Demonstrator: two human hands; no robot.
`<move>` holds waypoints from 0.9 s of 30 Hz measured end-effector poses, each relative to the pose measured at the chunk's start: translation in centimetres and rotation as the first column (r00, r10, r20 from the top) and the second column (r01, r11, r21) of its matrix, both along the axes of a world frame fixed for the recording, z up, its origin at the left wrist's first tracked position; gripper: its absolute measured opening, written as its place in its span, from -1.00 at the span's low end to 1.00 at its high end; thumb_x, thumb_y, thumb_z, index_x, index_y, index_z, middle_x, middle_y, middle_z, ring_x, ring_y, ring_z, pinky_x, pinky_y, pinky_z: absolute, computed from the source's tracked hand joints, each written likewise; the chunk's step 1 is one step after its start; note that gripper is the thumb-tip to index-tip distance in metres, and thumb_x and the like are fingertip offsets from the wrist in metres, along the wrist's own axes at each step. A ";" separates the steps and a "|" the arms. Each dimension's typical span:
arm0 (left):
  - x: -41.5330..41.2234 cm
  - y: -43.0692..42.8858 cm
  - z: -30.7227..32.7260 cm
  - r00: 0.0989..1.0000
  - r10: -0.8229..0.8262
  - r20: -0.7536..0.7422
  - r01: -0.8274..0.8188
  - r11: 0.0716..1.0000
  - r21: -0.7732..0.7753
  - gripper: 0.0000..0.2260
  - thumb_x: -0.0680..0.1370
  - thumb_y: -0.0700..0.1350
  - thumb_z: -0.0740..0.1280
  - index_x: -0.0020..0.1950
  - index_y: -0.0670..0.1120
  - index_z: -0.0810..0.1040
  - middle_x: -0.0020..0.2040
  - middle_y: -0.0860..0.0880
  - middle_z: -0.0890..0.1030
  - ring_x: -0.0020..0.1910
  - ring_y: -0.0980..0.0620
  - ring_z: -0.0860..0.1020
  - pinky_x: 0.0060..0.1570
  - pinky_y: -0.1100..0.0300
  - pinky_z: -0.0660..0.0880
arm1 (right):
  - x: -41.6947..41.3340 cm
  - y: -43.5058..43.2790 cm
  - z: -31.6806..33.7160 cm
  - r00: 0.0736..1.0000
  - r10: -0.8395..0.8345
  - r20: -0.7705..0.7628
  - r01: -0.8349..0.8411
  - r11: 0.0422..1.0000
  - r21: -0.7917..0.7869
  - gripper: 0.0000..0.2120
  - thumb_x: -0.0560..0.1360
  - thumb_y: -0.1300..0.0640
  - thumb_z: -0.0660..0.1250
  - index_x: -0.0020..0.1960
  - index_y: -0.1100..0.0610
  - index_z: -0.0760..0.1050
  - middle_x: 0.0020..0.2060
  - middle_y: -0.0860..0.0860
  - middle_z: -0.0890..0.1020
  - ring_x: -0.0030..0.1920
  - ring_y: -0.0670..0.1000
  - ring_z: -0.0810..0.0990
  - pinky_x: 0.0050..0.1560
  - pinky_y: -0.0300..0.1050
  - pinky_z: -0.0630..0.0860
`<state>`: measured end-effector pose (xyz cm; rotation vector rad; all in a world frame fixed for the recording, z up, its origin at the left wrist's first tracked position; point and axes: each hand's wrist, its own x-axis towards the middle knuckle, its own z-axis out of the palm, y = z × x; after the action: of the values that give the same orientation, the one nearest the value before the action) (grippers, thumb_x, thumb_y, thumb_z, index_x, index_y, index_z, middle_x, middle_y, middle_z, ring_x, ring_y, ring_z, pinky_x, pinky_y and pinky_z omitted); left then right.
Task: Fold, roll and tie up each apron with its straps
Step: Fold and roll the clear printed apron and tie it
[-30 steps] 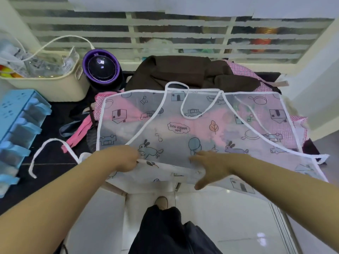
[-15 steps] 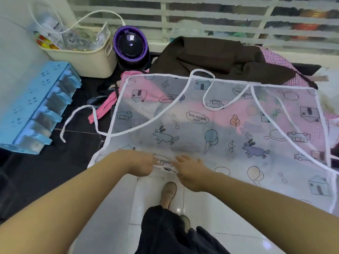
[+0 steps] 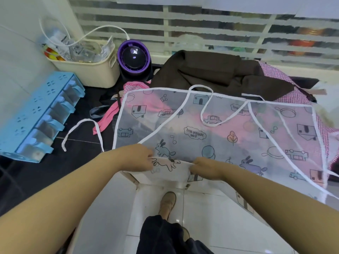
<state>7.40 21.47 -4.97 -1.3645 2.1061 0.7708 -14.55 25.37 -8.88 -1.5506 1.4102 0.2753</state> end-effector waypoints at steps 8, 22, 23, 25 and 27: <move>-0.6 0.9 -3.2 0.990 -0.141 0.011 0.140 0.989 0.056 -0.86 0.55 -0.15 0.22 -0.21 -0.09 0.35 -0.15 -0.12 0.48 -0.28 0.00 0.38 -0.35 0.19 0.27 | 0.4 0.0 0.4 0.994 0.108 0.000 -0.108 0.994 0.004 -0.67 0.61 0.18 0.08 0.33 0.14 0.43 0.15 -0.07 0.51 0.08 0.01 0.51 0.11 -0.20 0.37; 2.2 -3.1 -0.9 0.960 0.019 0.278 -0.039 0.997 0.065 -0.90 0.51 -0.20 0.17 -0.08 -0.10 0.48 -0.25 0.01 0.48 -0.25 0.03 0.51 -0.24 0.20 0.45 | -1.1 -3.8 2.0 0.994 0.065 -0.091 -0.064 0.998 0.014 -0.74 0.50 0.25 0.13 -0.35 0.10 0.24 -0.41 0.01 0.31 -0.37 0.00 0.24 -0.31 -0.11 0.21; 3.0 -3.9 -0.3 0.964 0.038 0.262 -0.050 0.998 0.040 -0.91 0.51 -0.17 0.19 -0.17 -0.07 0.45 -0.25 0.02 0.49 -0.27 0.04 0.48 -0.26 0.21 0.42 | -1.2 -4.4 2.1 0.992 0.062 -0.114 -0.063 0.998 0.000 -0.75 0.50 0.25 0.12 -0.34 0.10 0.25 -0.40 0.02 0.33 -0.36 0.00 0.26 -0.30 -0.12 0.23; 5.4 -5.2 0.8 0.976 0.126 0.180 -0.115 0.991 -0.073 -0.91 0.50 -0.11 0.23 -0.21 -0.03 0.46 -0.18 -0.01 0.53 -0.20 0.03 0.49 -0.18 0.16 0.45 | -1.4 -5.5 2.0 0.986 0.049 -0.157 -0.054 0.998 -0.023 -0.75 0.52 0.23 0.12 -0.33 0.11 0.26 -0.37 0.02 0.35 -0.36 -0.01 0.29 -0.29 -0.12 0.26; 7.8 -5.8 1.5 0.933 0.351 -0.080 -0.360 0.917 -0.175 -0.96 0.49 -0.09 0.32 -0.12 -0.03 0.54 -0.11 -0.03 0.58 -0.12 0.00 0.54 -0.11 0.10 0.50 | -1.7 -6.5 2.0 0.987 0.002 -0.162 -0.009 0.999 -0.040 -0.77 0.54 0.22 0.10 -0.29 0.12 0.28 -0.34 0.04 0.37 -0.33 0.00 0.31 -0.27 -0.12 0.28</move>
<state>15.20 15.65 -3.50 -1.8849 2.0320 0.7637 -16.22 18.90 -6.93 -1.5942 1.5456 0.3853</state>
